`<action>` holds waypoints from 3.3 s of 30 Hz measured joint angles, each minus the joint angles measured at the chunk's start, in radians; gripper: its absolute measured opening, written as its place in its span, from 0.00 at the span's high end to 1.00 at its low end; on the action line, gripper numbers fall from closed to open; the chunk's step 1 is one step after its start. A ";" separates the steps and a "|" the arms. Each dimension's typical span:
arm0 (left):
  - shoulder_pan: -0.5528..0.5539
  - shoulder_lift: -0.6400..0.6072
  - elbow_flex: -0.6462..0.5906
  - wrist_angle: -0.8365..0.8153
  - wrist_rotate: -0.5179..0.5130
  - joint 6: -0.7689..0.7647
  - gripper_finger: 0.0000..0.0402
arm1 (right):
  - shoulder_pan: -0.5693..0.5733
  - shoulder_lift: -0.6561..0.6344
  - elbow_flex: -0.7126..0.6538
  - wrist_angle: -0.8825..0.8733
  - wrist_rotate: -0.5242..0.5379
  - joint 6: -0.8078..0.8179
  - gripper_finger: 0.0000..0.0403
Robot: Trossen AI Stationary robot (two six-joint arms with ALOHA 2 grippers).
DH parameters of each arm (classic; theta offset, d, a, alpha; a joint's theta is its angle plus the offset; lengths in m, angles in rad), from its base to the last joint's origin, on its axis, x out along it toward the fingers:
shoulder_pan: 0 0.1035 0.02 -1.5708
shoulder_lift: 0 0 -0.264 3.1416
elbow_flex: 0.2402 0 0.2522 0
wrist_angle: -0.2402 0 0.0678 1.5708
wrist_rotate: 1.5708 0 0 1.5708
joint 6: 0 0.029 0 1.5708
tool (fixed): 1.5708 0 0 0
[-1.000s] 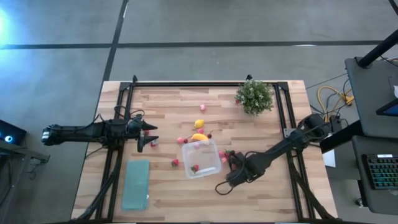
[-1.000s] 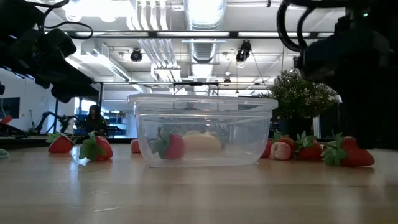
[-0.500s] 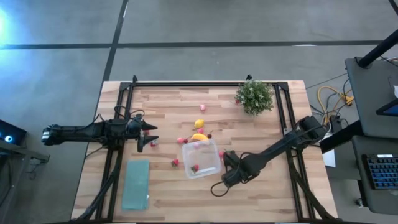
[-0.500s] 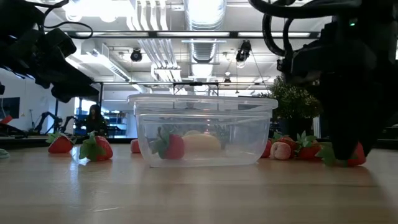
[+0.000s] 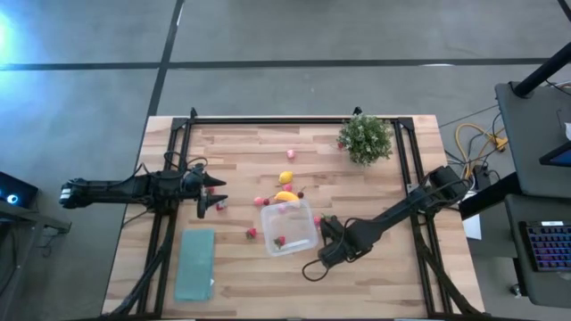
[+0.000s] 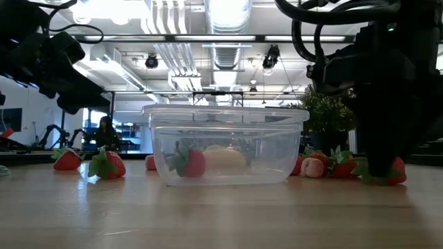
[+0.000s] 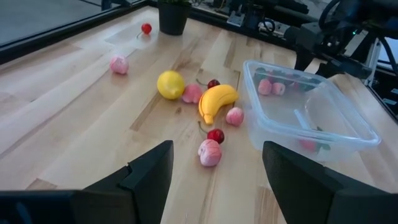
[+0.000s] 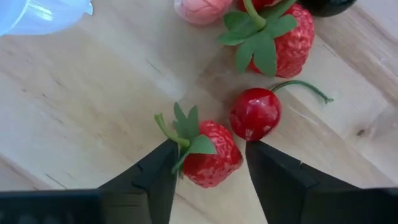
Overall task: Pick and placing Produce into tupperware
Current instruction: Put the red strawberry into the transparent bin
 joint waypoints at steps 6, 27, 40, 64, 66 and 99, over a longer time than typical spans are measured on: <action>0.000 0.000 0.000 0.000 0.000 0.000 0.42 | 0.000 0.000 -0.001 -0.001 -0.003 0.001 0.67; 0.000 0.000 0.000 0.000 0.000 0.000 0.42 | -0.050 -0.019 0.328 0.064 0.019 -0.149 0.74; 0.000 0.001 0.000 -0.001 0.000 0.000 0.42 | -0.220 0.127 0.449 0.031 -0.006 -0.348 0.69; 0.000 0.000 0.000 0.000 0.000 0.000 0.42 | -0.177 0.079 0.575 -0.158 0.061 -0.329 0.34; 0.000 0.000 0.000 0.000 0.000 0.000 0.42 | -0.154 0.070 0.575 -0.176 0.069 -0.296 0.34; -0.001 0.448 0.481 -0.498 0.109 -0.139 0.42 | -0.115 0.036 0.574 -0.476 0.262 -0.454 0.35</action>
